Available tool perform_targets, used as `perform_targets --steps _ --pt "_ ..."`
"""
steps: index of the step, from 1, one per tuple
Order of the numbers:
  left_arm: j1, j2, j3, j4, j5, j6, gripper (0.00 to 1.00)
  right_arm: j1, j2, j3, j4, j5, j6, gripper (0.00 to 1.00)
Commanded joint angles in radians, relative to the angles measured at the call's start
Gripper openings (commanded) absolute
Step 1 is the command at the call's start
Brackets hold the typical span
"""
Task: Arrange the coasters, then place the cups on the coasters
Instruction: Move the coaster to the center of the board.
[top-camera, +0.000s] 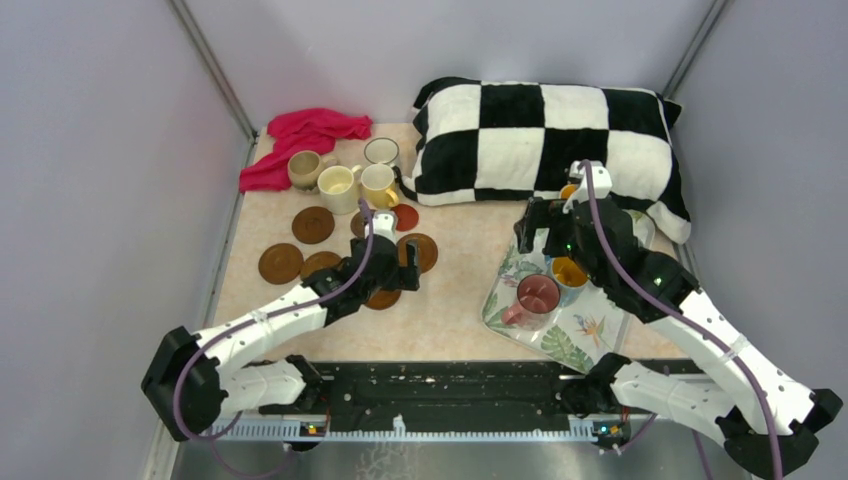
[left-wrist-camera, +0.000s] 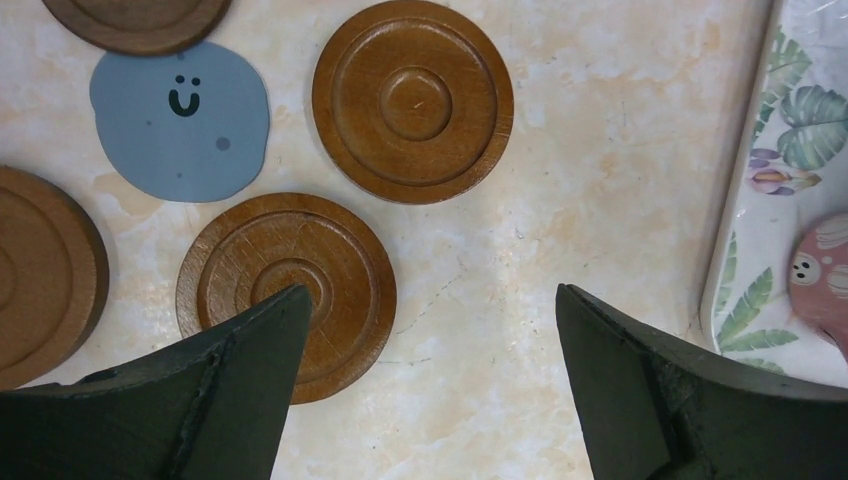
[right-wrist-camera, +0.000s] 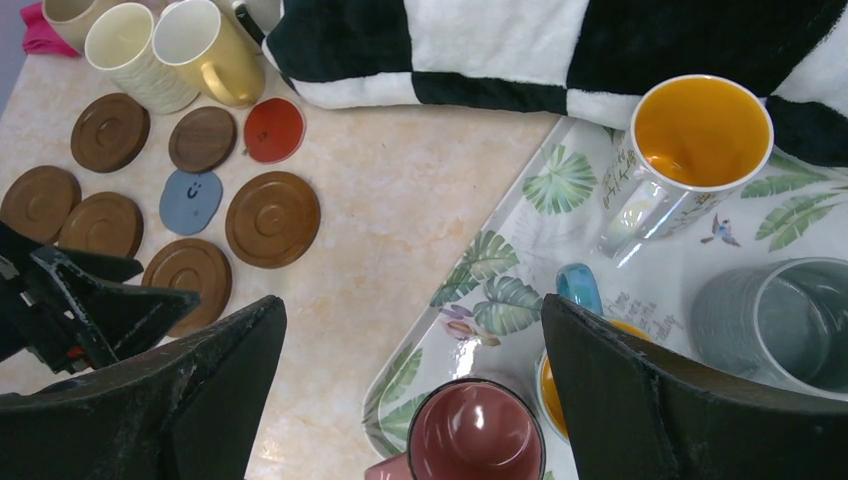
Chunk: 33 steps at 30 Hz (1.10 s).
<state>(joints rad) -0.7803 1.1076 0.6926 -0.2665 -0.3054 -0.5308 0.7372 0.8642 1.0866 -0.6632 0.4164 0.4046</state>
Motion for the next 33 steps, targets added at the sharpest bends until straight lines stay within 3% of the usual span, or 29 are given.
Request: perform_targets --steps 1,27,33 --pt "0.008 0.024 -0.047 0.131 -0.032 -0.045 0.99 0.003 0.0 -0.002 0.025 0.003 -0.002 0.99" --pt "0.055 0.186 -0.145 0.207 0.057 -0.127 0.98 0.004 0.004 0.003 0.01 -0.008 -0.005 0.99" --pt "0.051 0.252 -0.115 0.199 0.161 -0.114 0.99 0.004 0.005 -0.001 0.016 -0.017 0.001 0.99"
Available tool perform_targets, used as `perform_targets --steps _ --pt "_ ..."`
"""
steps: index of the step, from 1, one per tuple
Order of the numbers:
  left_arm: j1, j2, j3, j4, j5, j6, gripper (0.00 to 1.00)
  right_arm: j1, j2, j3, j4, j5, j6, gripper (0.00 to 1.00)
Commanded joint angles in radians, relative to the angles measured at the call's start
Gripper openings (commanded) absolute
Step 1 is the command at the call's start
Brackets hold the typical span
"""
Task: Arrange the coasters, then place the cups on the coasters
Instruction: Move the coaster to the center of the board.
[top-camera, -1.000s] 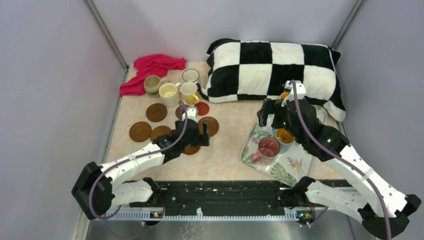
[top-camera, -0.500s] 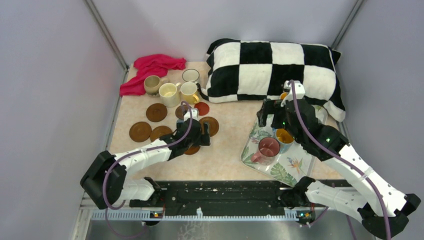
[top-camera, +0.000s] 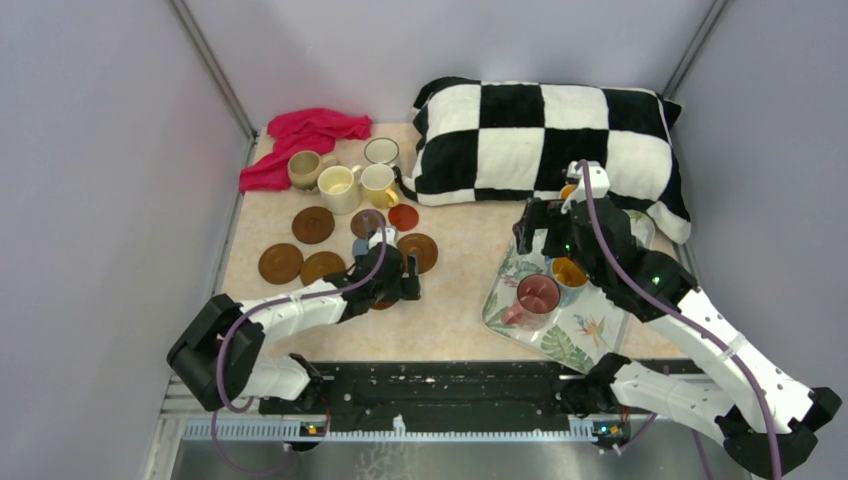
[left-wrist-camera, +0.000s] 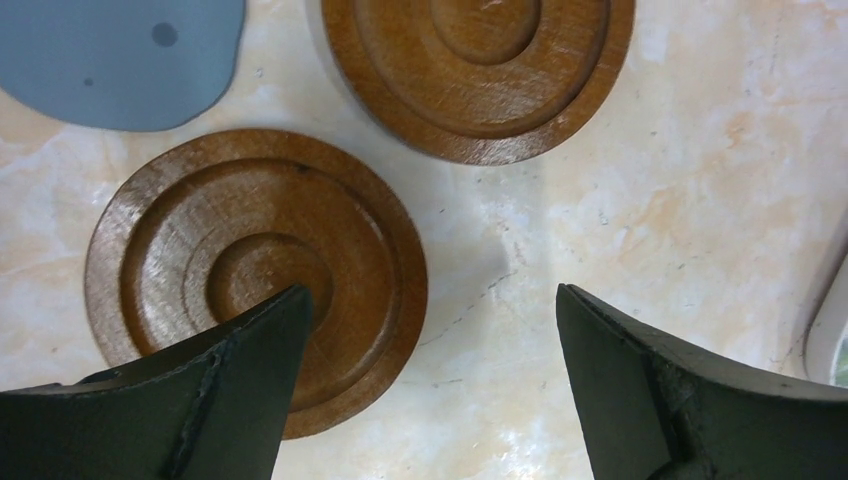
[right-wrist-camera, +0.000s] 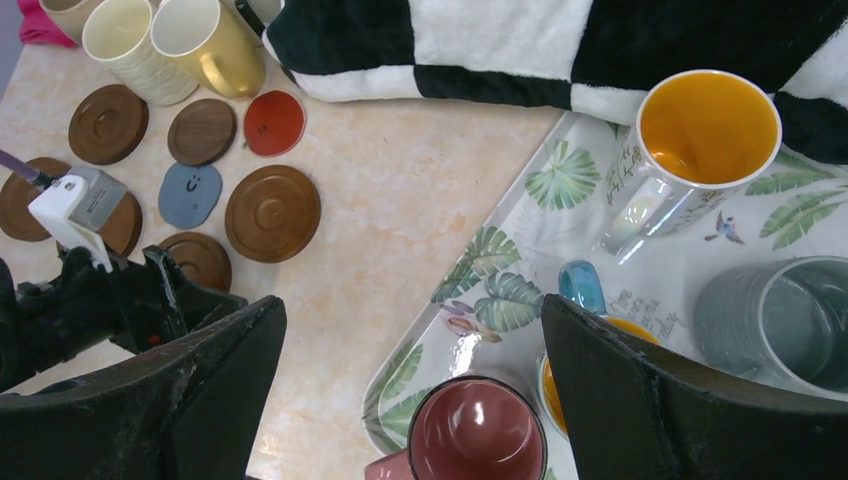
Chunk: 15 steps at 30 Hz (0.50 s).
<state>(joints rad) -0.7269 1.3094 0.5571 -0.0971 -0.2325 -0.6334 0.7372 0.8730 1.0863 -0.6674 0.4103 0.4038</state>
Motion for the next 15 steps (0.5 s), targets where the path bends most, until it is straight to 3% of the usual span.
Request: perform_targets --steps 1,15 --pt "-0.004 0.058 0.018 0.042 0.106 -0.014 0.99 0.004 -0.003 0.0 0.02 -0.011 0.002 0.99" --pt "-0.216 0.221 0.156 0.09 0.164 -0.075 0.99 0.003 -0.012 0.001 0.005 0.005 -0.001 0.99"
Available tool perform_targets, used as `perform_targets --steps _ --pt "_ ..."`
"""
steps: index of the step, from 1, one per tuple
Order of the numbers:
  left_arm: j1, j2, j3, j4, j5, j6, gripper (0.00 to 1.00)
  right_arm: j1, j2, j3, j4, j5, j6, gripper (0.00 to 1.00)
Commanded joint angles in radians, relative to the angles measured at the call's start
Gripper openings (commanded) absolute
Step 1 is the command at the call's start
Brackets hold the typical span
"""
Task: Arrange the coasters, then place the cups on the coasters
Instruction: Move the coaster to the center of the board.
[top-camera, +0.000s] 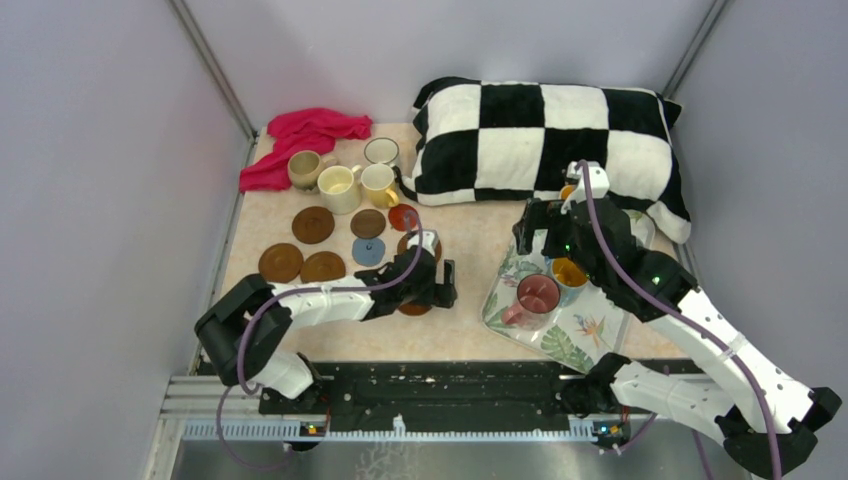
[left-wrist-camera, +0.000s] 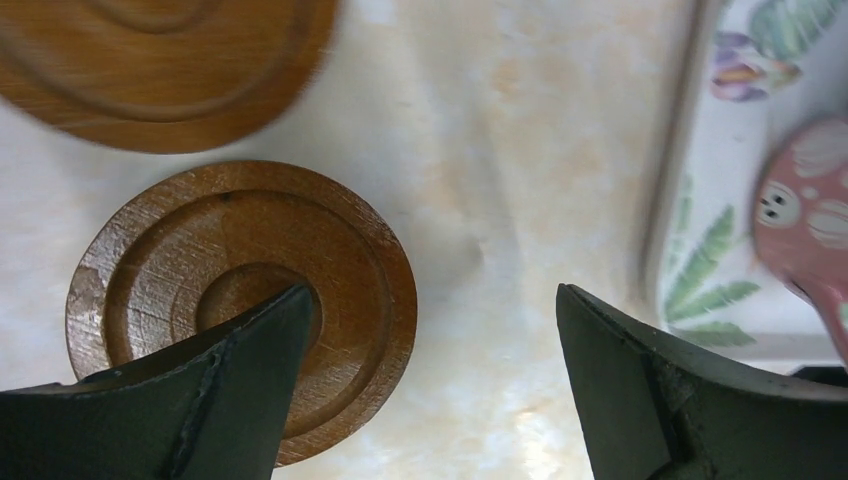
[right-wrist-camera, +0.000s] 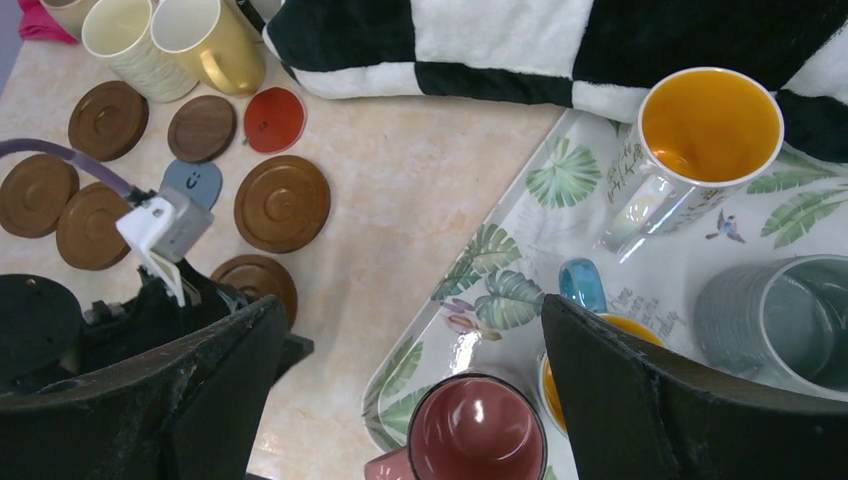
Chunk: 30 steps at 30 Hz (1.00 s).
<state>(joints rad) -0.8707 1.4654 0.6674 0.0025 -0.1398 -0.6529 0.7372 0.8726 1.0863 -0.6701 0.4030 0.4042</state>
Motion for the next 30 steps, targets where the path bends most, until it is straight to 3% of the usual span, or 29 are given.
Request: perform_targets --steps 1,11,20,30 --pt "-0.094 0.081 0.062 -0.011 0.069 -0.062 0.99 0.003 -0.014 0.001 0.005 0.014 -0.002 0.99" --pt "-0.186 0.198 0.162 -0.01 0.076 -0.095 0.99 0.002 -0.019 0.0 -0.005 0.018 -0.006 0.99" --pt "-0.192 0.138 0.179 -0.016 0.08 -0.095 0.99 0.004 -0.03 -0.001 -0.012 0.028 -0.009 0.99" --pt "-0.15 0.048 0.256 -0.105 -0.042 -0.014 0.99 0.003 -0.013 0.006 -0.002 0.017 -0.014 0.99"
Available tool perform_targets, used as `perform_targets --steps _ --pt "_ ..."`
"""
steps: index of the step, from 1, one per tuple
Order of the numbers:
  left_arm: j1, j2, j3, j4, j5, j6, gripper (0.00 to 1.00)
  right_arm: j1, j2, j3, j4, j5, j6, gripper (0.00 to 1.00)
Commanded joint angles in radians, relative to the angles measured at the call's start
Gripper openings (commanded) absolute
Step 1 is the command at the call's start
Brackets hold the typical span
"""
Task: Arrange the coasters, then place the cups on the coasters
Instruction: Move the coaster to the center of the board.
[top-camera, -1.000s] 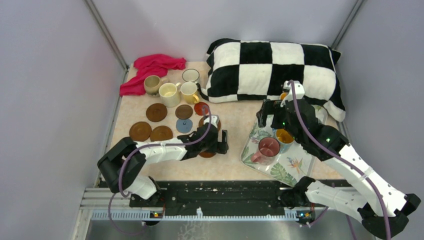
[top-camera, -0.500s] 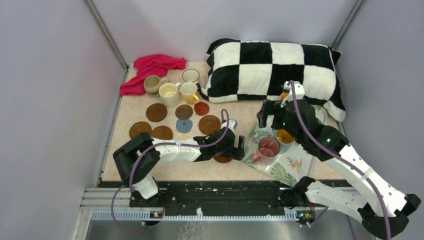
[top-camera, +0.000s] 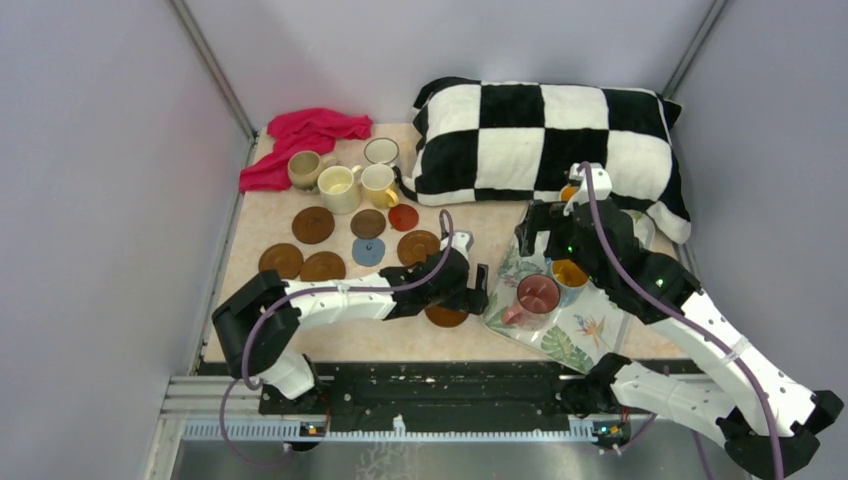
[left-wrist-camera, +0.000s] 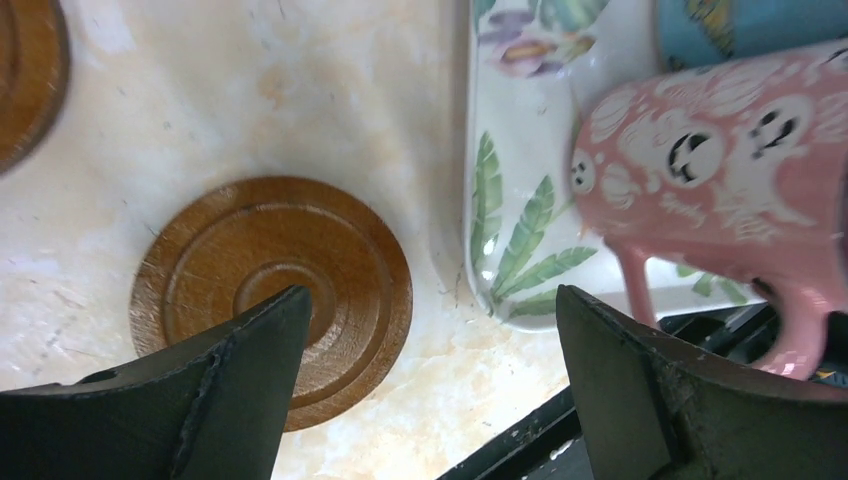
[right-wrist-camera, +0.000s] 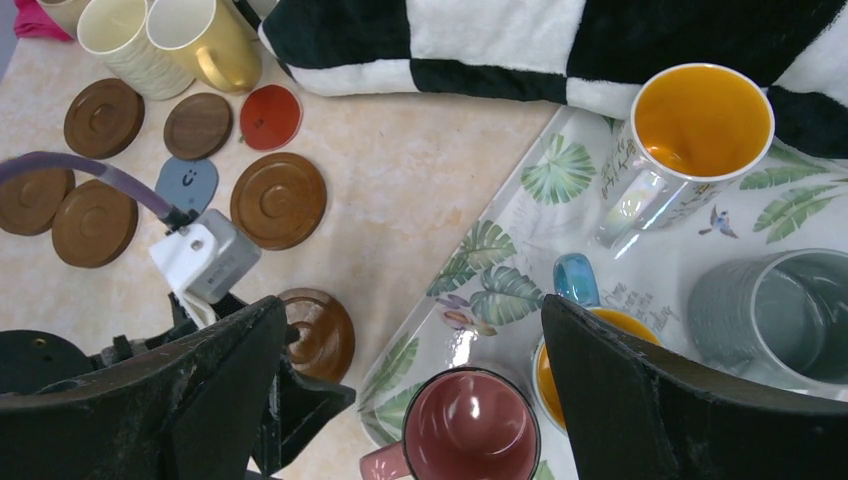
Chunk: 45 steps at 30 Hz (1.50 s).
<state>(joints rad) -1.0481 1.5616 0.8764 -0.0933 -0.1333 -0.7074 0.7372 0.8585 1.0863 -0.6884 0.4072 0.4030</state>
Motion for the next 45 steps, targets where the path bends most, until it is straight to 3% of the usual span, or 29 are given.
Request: perform_targets --steps 1,12,24,33,45 --pt "0.045 -0.049 0.051 -0.009 -0.046 0.05 0.99 0.003 0.004 0.008 0.016 0.013 -0.015 0.99" --pt "0.307 0.089 0.173 -0.003 0.038 0.187 0.99 0.004 0.02 0.018 0.012 -0.001 -0.016 0.99" --pt "0.377 0.221 0.174 0.02 0.062 0.193 0.98 0.004 0.02 0.015 0.012 -0.001 -0.016 0.99" --pt "0.377 0.127 0.036 -0.019 0.066 0.154 0.98 0.003 0.019 -0.006 0.021 -0.007 -0.009 0.99" --pt "0.321 -0.111 -0.201 -0.075 0.069 0.059 0.98 0.004 0.038 -0.027 0.053 -0.014 -0.019 0.99"
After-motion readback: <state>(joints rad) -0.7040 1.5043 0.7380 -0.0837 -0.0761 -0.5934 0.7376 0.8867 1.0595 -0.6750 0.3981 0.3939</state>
